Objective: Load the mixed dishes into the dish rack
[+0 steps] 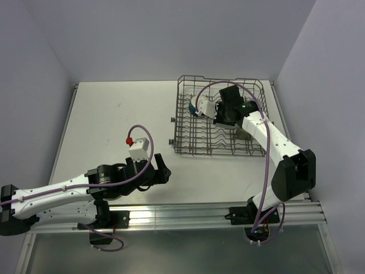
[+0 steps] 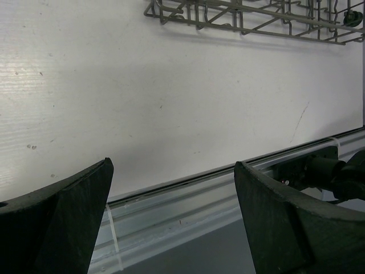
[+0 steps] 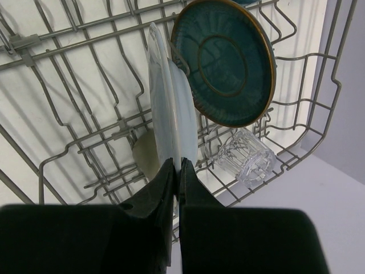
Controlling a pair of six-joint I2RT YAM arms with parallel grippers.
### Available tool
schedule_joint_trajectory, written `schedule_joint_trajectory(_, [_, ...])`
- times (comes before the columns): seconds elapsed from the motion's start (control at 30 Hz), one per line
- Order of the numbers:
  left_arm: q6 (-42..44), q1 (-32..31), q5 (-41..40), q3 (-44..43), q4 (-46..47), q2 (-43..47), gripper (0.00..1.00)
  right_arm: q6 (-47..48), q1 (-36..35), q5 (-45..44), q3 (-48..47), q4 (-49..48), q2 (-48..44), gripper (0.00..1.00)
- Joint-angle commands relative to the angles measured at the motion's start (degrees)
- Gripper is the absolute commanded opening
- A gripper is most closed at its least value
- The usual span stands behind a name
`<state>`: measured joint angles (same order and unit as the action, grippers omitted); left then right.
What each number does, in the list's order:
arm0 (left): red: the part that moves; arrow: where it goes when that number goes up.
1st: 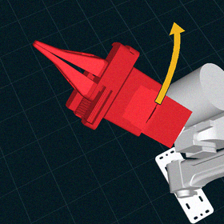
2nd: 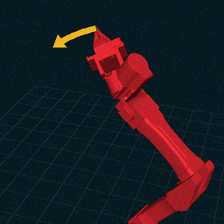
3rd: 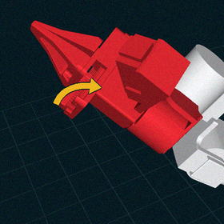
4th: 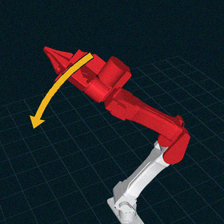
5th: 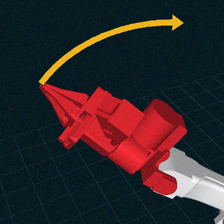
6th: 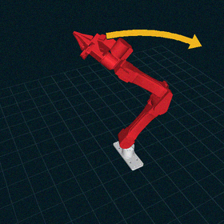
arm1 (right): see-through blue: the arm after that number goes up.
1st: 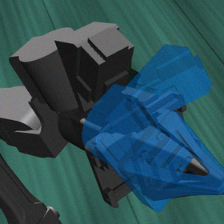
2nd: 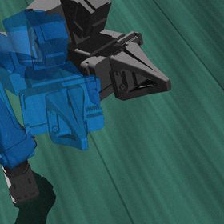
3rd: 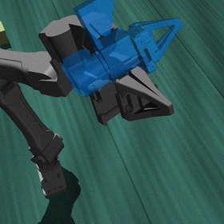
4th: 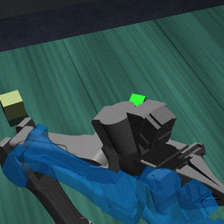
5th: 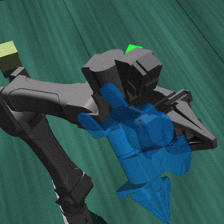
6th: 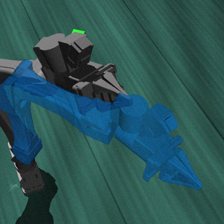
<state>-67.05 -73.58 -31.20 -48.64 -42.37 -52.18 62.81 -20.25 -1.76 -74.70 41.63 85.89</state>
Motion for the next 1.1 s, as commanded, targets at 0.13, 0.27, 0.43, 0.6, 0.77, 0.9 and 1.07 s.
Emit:
schedule_joint_trajectory(0.13, [3.6,3.2,2.4,1.2,3.6,2.7,0.94,1.5,0.7,-0.1,-4.9,-1.5,2.6,0.0])
schedule_joint_trajectory(0.27, [4.3,3.8,3.3,1.3,3.7,2.8,0.94,1.1,0.8,0.4,-6.8,-0.6,5.7,0.0])
schedule_joint_trajectory(0.43, [4.9,4.8,3.9,1.5,3.7,2.8,0.94,0.3,1.4,1.4,-8.3,-0.4,8.2,0.0])
schedule_joint_trajectory(0.6, [5.9,5.7,5.5,1.9,4.9,2.0,0.94,-0.5,2.3,1.4,-10.6,-0.2,10.7,0.0])
schedule_joint_trajectory(0.77, [6.6,6.2,6.4,1.8,5.5,0.8,0.94,-1.3,2.7,1.1,-11.3,-1.8,12.1,0.22])
schedule_joint_trajectory(0.9, [6.9,6.9,7.1,2.2,6.2,0.4,0.94,-1.8,2.7,-0.3,-10.3,-5.5,11.9,0.43])
schedule_joint_trajectory(1.07, [6.8,7.3,7.6,2.6,6.5,0.0,0.94,-2.7,2.7,-0.4,-9.2,-8.2,9.6,0.65])
